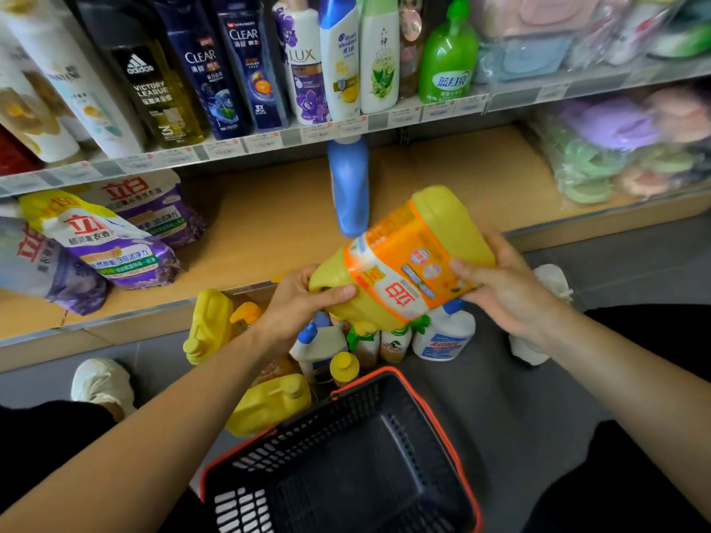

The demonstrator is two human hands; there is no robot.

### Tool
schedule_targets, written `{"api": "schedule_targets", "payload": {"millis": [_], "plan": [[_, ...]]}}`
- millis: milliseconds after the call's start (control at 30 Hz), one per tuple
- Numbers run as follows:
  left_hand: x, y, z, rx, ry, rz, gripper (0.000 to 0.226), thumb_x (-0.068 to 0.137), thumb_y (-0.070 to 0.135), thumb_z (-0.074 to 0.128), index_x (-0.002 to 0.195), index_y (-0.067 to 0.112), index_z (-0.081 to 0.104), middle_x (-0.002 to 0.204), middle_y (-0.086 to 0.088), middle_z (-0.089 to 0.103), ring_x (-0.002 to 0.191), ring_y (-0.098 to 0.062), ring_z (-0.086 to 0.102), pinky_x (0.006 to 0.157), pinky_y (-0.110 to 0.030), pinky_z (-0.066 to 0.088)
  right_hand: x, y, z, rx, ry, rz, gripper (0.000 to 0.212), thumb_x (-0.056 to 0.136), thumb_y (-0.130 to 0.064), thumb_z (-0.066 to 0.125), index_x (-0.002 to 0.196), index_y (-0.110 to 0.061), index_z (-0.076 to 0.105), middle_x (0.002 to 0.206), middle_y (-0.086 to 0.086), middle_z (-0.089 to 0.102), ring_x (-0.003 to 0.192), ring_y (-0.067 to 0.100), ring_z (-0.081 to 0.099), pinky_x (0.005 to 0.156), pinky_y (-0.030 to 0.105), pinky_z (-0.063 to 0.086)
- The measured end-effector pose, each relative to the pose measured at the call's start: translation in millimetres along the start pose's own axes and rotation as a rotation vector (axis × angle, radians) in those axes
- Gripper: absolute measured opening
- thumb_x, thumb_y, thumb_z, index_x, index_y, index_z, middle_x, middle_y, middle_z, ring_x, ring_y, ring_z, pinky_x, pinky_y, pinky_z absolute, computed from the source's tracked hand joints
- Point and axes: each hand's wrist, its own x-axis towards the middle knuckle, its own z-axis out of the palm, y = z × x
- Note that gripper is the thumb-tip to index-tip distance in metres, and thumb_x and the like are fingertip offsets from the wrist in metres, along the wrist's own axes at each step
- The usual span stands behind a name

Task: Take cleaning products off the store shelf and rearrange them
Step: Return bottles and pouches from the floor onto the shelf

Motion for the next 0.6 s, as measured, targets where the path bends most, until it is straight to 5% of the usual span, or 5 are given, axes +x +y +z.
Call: {"api": "schedule_targets", "payload": {"millis": [100, 233, 333, 467, 600], "plan": [[3, -4, 13, 0.034, 0.003, 0.032, 0.043, 0.067, 0.024, 0.087, 0.1, 0.005, 0.068, 0.102, -0.016, 0.073, 0.094, -0.025, 0.071, 0.084, -0.04, 0.059, -11, 17, -28, -0.082, -0.007, 0.138, 0.07, 0.07, -0.008, 0.079, 0.135, -0.021, 0.053, 0.131, 0.014, 0.066, 0.116, 0.034, 0.067, 0.093, 0.061, 0.053], [10, -3, 30, 0.132, -0.007, 0.081, 0.045, 0.061, 0.015, 0.095, 0.086, 0.003, 0.06, 0.087, -0.016, 0.064, 0.085, -0.025, 0.065, 0.076, -0.043, 0.056, -21, 30, -60, -0.335, 0.014, 0.244, 0.087, 0.053, -0.011, 0.094, 0.132, -0.019, 0.056, 0.122, 0.01, 0.072, 0.112, 0.03, 0.069, 0.094, 0.055, 0.055], [18, -2, 45, 0.176, -0.083, 0.135, 0.029, 0.061, 0.015, 0.092, 0.072, 0.022, 0.066, 0.079, -0.01, 0.062, 0.078, -0.019, 0.064, 0.07, -0.035, 0.058, -24, 48, -71, -0.474, 0.071, 0.311, 0.082, 0.051, -0.012, 0.093, 0.127, -0.015, 0.062, 0.116, 0.009, 0.074, 0.11, 0.029, 0.07, 0.093, 0.054, 0.057], [31, -5, 64, 0.263, -0.121, 0.124, 0.04, 0.07, 0.011, 0.09, 0.089, -0.011, 0.063, 0.082, -0.025, 0.065, 0.079, -0.024, 0.063, 0.079, -0.051, 0.057, -22, 64, -81, -0.578, 0.115, 0.265, 0.081, 0.054, -0.015, 0.097, 0.125, -0.025, 0.06, 0.117, 0.004, 0.07, 0.109, 0.024, 0.068, 0.078, 0.041, 0.062], [41, -11, 73, 0.459, -0.224, 0.166, 0.024, 0.075, 0.017, 0.089, 0.074, 0.009, 0.066, 0.07, -0.001, 0.066, 0.069, -0.007, 0.062, 0.064, -0.03, 0.053, -20, 76, -81, -0.867, 0.014, 0.186, 0.081, 0.055, -0.022, 0.099, 0.128, -0.018, 0.063, 0.123, 0.003, 0.069, 0.115, 0.023, 0.065, 0.101, 0.046, 0.053]]}}
